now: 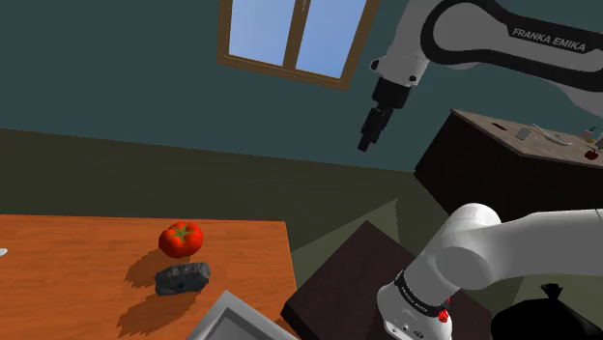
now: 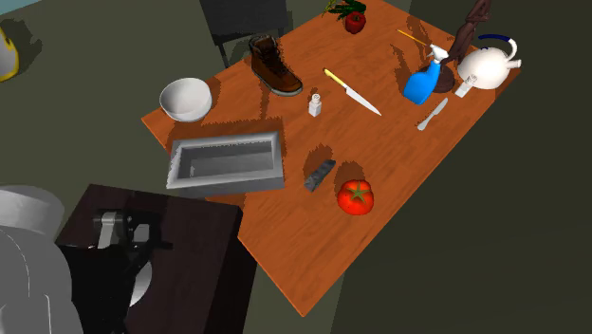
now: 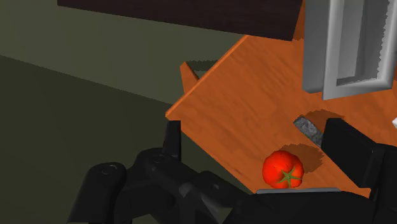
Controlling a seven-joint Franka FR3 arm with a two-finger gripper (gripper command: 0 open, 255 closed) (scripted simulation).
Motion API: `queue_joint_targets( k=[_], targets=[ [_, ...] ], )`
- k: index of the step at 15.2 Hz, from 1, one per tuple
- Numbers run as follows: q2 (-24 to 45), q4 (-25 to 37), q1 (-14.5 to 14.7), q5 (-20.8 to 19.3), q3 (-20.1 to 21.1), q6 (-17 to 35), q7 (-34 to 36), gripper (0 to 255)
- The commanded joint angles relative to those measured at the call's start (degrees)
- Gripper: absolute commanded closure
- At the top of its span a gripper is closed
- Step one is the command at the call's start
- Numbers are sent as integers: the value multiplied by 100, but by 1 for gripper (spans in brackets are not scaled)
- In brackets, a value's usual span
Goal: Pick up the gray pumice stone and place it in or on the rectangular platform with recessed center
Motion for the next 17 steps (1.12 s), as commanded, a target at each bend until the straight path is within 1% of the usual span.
queue_joint_targets(
  k=[1, 9, 13, 17],
  targets=[
    [0, 0, 0, 0, 0, 0, 0, 0],
    [592, -794, 369, 422, 526, 1542, 157, 0],
    [1096, -1014, 559, 615, 803, 2352, 224, 0],
    [1731, -1106, 736, 770, 1084, 3168, 295, 0]
  ],
)
